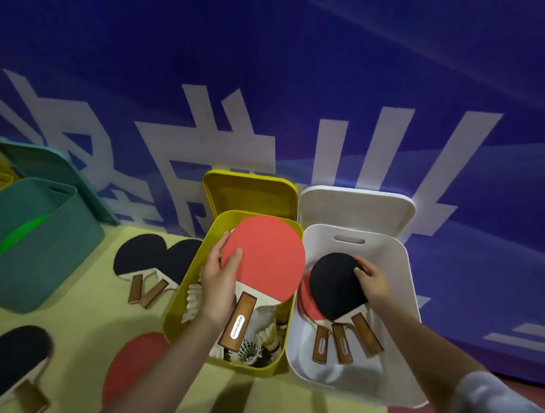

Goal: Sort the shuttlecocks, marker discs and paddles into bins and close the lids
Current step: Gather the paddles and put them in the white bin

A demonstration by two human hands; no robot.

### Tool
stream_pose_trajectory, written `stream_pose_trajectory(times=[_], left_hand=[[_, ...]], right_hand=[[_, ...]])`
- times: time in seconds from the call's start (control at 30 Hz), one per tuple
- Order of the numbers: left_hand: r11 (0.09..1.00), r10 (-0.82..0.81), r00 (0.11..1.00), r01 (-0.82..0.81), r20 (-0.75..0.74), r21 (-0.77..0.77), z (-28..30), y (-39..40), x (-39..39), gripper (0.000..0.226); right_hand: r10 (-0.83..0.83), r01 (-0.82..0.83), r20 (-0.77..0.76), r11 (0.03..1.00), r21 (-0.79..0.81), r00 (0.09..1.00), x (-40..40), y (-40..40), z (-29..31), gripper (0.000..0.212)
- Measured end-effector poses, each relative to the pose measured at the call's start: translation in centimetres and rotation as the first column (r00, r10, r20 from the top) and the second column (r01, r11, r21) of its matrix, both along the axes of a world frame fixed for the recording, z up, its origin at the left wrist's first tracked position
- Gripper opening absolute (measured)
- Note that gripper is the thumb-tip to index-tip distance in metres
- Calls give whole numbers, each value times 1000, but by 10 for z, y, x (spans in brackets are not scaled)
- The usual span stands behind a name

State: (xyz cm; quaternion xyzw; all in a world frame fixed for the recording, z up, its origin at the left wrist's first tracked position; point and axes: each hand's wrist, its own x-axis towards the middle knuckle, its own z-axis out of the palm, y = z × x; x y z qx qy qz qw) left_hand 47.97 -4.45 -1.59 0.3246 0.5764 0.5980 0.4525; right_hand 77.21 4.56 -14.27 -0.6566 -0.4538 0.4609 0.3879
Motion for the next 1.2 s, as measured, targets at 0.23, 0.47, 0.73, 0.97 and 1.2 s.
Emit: stream_pose_trajectory(times=[0.23, 0.47, 0.73, 0.97, 1.2], left_hand=[[995, 75, 997, -75, 4, -62, -16, 4, 16, 37], [994, 85, 996, -86, -21, -67, -22, -1, 25, 37], [998, 62, 997, -61, 49, -19, -10, -15, 38, 34], [997, -72, 997, 73, -18, 15, -8, -17, 71, 30], [968, -219, 909, 247, -356, 37, 2, -17, 57, 36]], right_hand=[[-11, 6, -35, 990, -143, 999, -5, 28, -39, 29], [234, -93, 549, 958, -273, 802, -4, 15, -63, 54], [10, -4, -203, 999, 32, 979, -56, -25, 41, 42], [63, 4, -316, 979, 206, 947, -67, -74, 94, 56], [-198, 261, -356, 955, 139, 913, -34, -84, 97, 39]])
